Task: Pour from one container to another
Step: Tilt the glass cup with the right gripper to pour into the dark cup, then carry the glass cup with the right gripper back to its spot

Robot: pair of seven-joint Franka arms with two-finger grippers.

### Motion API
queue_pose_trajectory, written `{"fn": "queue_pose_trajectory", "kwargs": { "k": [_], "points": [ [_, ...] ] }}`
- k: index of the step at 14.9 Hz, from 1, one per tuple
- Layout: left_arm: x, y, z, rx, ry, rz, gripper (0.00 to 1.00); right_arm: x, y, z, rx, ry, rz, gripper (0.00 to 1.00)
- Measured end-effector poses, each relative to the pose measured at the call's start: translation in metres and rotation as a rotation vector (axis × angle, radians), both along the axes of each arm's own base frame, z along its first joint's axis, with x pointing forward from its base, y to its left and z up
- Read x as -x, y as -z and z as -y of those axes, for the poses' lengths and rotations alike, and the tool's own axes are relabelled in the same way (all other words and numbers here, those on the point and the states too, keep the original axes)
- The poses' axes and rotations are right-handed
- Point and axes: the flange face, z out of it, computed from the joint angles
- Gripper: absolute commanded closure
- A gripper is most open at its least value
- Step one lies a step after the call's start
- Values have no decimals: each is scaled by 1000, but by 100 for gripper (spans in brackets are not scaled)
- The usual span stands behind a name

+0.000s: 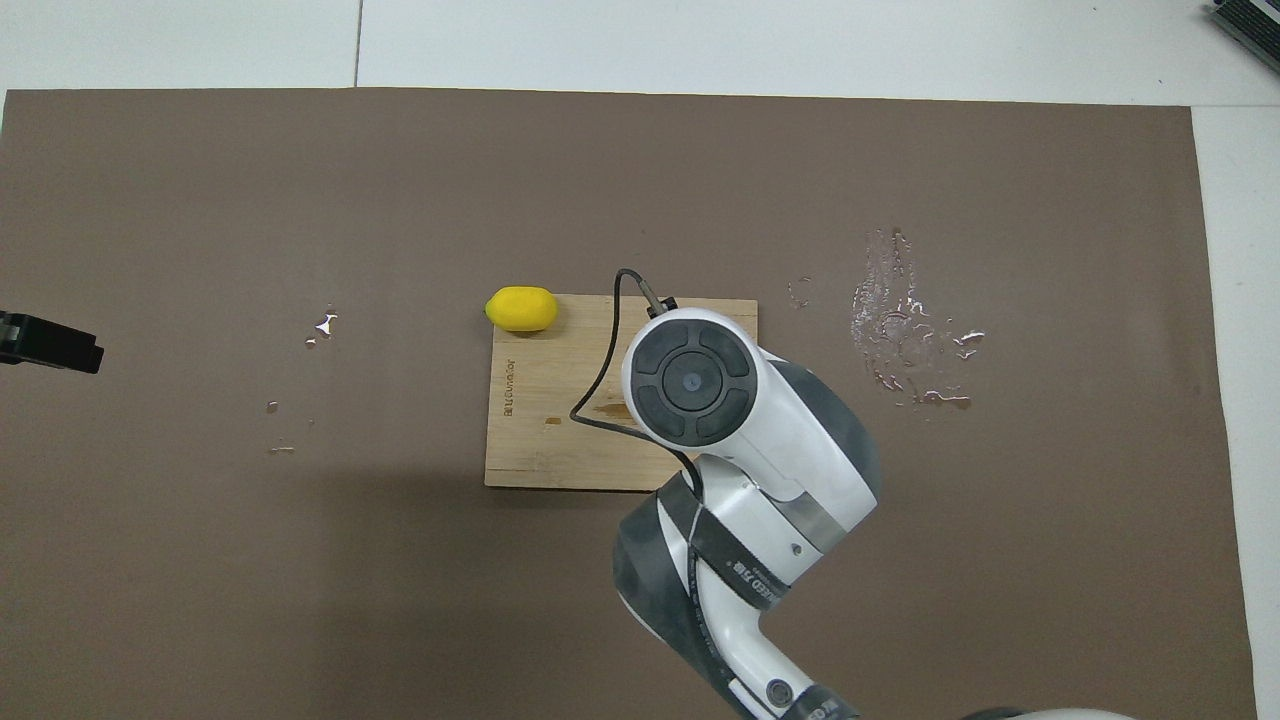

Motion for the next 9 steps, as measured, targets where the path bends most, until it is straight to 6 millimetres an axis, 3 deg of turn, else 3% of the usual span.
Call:
{"fn": "queue_pose_trajectory", "kwargs": {
  "k": [4, 6, 9],
  "points": [
    [-2, -2, 9, 0, 17, 3, 0, -19, 5, 35, -102, 53, -86, 100],
    [0, -10, 14, 0, 24, 18, 0, -36, 13, 71, -179, 76, -145, 100],
    [4, -16, 15, -1, 26, 24, 0, -55, 33, 142, -294, 89, -216, 100]
  ]
}}
